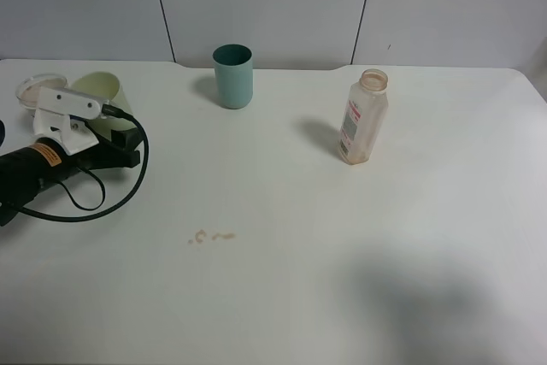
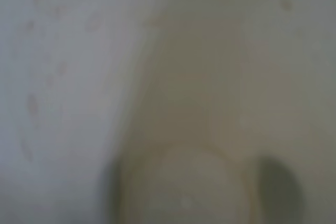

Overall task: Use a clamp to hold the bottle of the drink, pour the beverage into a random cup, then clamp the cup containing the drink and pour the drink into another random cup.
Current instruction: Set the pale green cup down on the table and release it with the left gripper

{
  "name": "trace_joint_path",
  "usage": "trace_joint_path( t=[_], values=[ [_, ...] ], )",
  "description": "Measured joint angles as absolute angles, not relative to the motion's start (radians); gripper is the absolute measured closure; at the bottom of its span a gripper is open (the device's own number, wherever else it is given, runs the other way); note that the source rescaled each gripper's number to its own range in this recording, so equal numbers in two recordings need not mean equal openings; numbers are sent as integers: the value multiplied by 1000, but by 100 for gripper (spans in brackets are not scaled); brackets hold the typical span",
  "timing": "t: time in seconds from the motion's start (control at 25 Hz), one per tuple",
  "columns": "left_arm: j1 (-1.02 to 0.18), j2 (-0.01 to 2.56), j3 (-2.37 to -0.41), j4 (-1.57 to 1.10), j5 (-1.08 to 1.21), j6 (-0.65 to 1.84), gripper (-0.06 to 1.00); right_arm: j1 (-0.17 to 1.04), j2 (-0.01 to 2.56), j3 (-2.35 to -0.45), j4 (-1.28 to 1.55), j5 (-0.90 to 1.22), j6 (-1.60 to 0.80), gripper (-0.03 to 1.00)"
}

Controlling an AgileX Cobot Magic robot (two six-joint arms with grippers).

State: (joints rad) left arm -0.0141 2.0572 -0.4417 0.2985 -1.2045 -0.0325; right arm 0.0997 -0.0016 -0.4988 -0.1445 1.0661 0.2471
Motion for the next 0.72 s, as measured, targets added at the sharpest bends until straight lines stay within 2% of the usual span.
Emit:
trace_joint_path(
  t=[0.72],
  values=[
    [-14, 2159, -532, 326, -1203, -33, 93, 100, -2, -499, -144, 1066, 247, -3]
  ],
)
